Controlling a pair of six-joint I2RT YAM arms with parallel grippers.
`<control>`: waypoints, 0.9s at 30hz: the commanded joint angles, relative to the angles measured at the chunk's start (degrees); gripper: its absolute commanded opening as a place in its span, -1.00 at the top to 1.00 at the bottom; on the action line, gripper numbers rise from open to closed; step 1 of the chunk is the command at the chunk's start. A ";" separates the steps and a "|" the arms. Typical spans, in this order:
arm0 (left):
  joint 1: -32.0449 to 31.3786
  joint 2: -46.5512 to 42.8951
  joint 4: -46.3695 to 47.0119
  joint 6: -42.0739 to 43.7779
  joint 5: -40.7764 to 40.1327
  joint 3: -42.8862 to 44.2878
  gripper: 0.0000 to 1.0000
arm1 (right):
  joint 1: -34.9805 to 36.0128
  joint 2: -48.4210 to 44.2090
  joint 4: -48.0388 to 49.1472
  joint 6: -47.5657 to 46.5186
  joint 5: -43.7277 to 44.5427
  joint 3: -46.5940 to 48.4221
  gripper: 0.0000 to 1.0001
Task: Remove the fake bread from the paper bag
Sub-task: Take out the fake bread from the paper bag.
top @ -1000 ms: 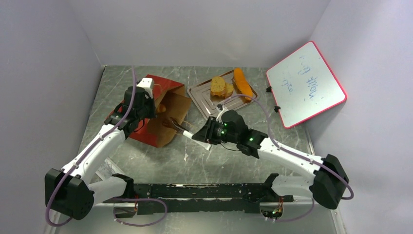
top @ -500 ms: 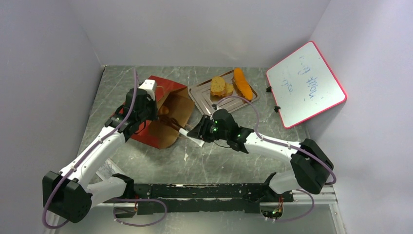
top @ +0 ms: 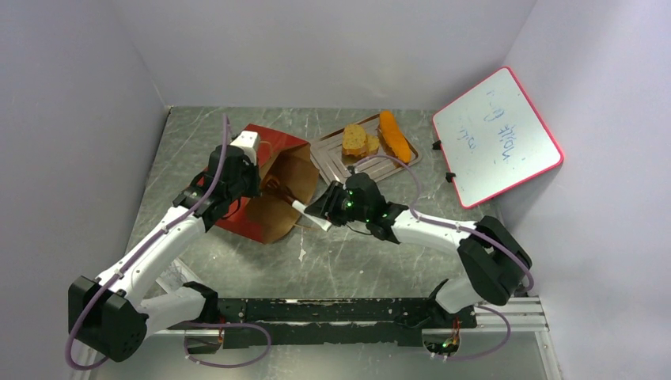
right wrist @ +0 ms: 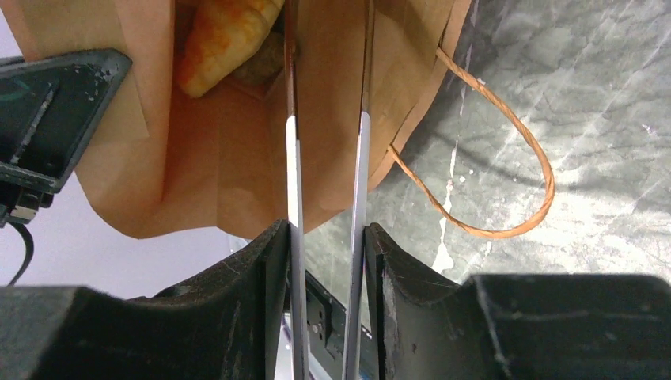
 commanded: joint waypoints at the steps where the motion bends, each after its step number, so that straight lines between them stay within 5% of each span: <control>1: -0.81 -0.88 0.00 -0.45 -0.47 1.22 0.86 | -0.96 0.75 4.24 1.43 -0.17 1.37 0.19; 27: -3.13 -1.61 -3.17 -0.29 -0.28 4.53 0.86 | -3.51 8.54 25.55 6.19 -6.03 -8.49 0.17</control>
